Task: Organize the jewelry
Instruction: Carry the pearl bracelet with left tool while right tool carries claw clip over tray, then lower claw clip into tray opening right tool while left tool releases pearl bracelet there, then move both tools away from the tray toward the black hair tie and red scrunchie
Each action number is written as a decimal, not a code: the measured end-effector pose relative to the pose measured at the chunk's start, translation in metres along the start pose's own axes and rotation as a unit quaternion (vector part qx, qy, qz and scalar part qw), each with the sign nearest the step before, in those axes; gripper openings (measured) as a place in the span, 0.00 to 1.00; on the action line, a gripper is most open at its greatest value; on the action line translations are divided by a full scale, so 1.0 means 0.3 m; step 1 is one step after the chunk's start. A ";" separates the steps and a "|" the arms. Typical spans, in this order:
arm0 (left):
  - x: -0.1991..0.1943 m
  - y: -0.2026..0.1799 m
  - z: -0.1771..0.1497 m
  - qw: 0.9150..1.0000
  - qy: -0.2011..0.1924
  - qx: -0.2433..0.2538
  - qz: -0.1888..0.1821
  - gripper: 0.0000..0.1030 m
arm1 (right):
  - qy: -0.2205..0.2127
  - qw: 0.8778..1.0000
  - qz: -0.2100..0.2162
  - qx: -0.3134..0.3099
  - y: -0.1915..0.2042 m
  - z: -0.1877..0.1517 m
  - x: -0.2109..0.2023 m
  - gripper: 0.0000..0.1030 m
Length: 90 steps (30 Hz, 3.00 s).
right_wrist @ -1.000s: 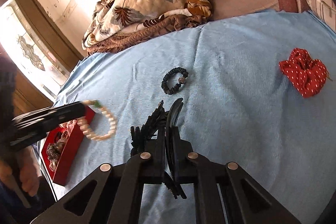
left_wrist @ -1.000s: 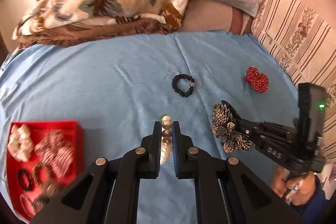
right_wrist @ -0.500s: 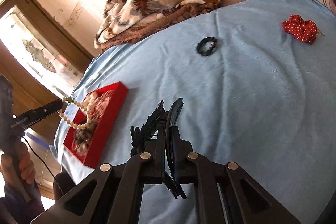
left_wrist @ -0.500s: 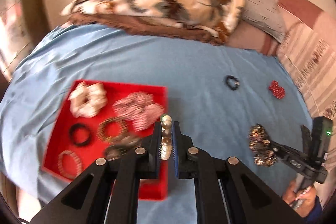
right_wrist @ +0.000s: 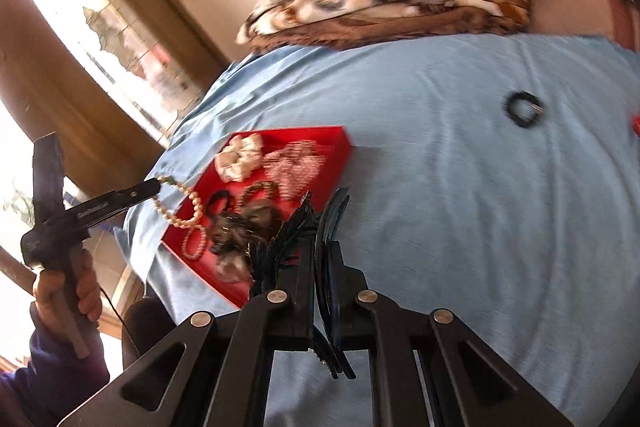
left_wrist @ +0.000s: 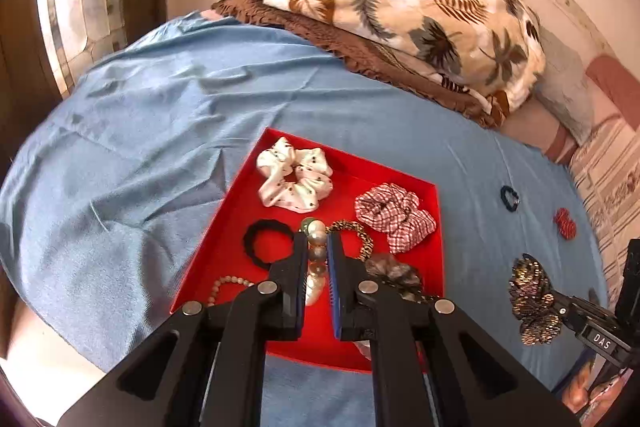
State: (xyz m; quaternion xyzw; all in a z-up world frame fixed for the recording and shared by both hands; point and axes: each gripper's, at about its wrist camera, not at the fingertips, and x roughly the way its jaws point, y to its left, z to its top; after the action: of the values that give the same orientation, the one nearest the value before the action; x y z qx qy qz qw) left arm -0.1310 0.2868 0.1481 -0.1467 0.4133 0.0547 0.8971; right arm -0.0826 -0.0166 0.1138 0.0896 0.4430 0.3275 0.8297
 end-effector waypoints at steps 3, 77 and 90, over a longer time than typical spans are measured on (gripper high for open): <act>0.025 0.048 -0.015 0.998 0.010 -0.034 -0.047 0.09 | 0.011 1.000 0.011 -0.009 0.061 0.051 0.059 0.07; 0.045 0.166 -0.145 0.995 0.021 -0.078 -0.060 0.17 | 0.029 0.995 -0.093 -0.031 0.290 0.340 0.576 0.45; -0.081 0.014 -0.140 0.999 -0.004 -0.027 -0.044 0.41 | 0.005 0.989 -0.148 -0.013 0.017 0.069 0.137 0.56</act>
State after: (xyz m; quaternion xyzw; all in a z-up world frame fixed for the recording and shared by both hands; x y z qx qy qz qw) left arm -0.1784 0.2784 0.1398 -0.1883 0.4012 0.0272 0.8960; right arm -0.0523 0.0159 0.1005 0.0108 0.4515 0.2074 0.8678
